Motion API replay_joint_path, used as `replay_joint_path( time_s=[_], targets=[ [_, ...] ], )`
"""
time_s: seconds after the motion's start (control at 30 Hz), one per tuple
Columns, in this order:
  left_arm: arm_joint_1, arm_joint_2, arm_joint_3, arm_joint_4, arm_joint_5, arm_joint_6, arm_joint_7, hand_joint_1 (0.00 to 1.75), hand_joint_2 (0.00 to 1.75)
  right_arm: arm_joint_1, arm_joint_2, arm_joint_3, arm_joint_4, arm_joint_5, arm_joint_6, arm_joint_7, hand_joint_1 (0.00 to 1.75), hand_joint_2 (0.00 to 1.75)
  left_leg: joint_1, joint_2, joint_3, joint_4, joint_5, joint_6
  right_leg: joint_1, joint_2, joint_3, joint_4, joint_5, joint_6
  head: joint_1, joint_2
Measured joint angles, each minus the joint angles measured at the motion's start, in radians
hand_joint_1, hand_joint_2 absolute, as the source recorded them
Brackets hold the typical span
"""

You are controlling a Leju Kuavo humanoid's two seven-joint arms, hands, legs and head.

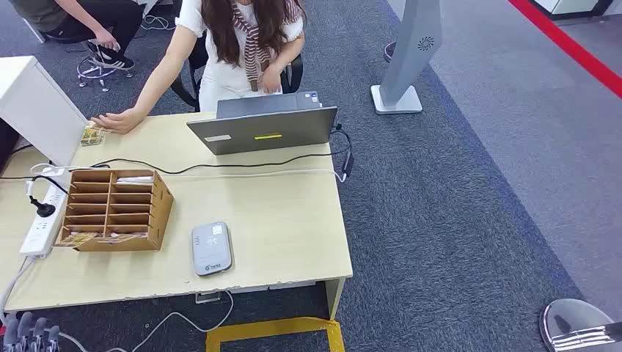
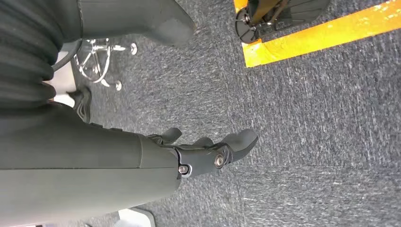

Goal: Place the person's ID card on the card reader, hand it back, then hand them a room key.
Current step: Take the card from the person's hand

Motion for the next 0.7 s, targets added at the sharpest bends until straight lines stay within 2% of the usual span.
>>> replay_joint_path(
  time_s=[0.27, 0.7],
  targets=[
    [-0.076, 0.035, -0.053, -0.029, -0.175, 0.139, 0.009, 0.0, 1.75, -0.004, 0.0, 0.029, 0.002, 0.031, 0.002, 0.017, 0.0, 1.75, 0.0, 0.0, 0.001, 0.0, 0.0, -0.001, 0.001, 0.0, 0.001, 0.0, 0.0, 0.0, 0.0, 0.0],
    [-0.285, 0.125, -0.181, 0.002, -0.525, 0.355, 0.125, 0.0, 1.75, -0.013, 0.002, 0.066, 0.006, 0.066, 0.02, 0.047, 0.0, 1.75, 0.001, 0.001, 0.002, 0.0, 0.001, -0.001, 0.001, 0.0, 0.001, 0.0, 0.001, -0.001, 0.0, 0.0]
  ],
)
